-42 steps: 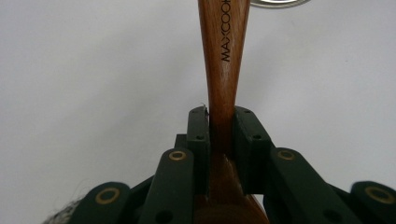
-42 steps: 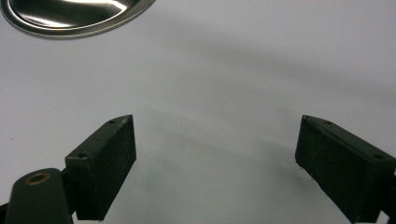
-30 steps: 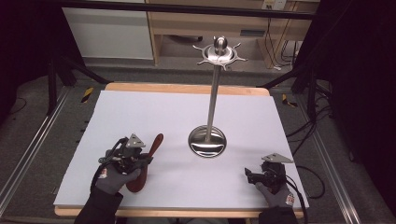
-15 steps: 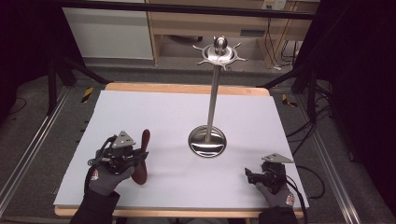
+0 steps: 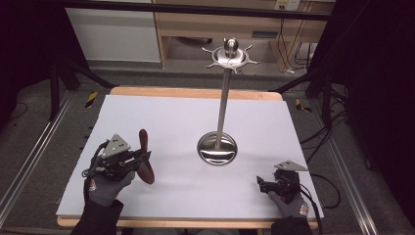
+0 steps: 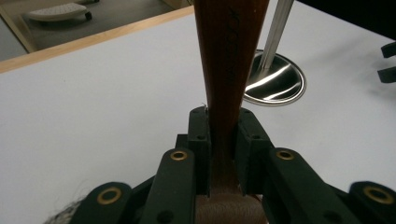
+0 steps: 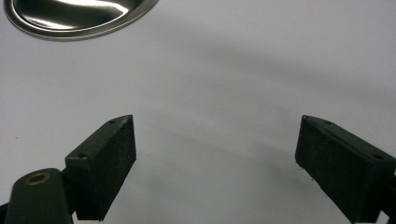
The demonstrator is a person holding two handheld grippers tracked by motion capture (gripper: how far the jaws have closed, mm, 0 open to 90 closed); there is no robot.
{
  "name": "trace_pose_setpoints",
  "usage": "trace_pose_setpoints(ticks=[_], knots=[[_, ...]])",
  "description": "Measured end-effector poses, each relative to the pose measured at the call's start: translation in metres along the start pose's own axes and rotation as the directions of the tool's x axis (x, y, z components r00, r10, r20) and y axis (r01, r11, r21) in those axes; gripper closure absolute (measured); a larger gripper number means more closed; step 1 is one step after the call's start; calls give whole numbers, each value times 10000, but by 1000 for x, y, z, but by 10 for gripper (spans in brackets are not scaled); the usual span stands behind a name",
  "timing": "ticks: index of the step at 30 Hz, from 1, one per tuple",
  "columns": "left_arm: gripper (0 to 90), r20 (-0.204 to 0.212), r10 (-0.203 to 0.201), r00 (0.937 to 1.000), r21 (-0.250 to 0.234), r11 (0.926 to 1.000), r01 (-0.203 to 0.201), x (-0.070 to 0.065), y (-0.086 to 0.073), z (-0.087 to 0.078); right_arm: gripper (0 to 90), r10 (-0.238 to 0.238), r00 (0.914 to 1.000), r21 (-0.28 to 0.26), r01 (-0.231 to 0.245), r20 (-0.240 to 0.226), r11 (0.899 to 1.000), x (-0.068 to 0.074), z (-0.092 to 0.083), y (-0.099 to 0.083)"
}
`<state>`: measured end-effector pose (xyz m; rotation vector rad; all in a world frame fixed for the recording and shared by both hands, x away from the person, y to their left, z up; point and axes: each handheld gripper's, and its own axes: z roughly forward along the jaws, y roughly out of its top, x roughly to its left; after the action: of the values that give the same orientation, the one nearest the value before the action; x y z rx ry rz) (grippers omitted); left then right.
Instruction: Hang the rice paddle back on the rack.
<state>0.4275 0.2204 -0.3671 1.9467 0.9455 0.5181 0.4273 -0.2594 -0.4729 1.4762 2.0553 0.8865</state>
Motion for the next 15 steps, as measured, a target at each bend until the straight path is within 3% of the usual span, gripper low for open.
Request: trace_pose_setpoints(ticks=[8,15], knots=[[777,-35,-112,9999,-598,9981,109,0,3,-6,128,67,10000,-69,-67,-14,10000,0,0,0],[777,-18,82,10000,-1030,9946,-84,-5,16,-9,127,-20,9999,-41,20,101,10000,-1,0,0]])
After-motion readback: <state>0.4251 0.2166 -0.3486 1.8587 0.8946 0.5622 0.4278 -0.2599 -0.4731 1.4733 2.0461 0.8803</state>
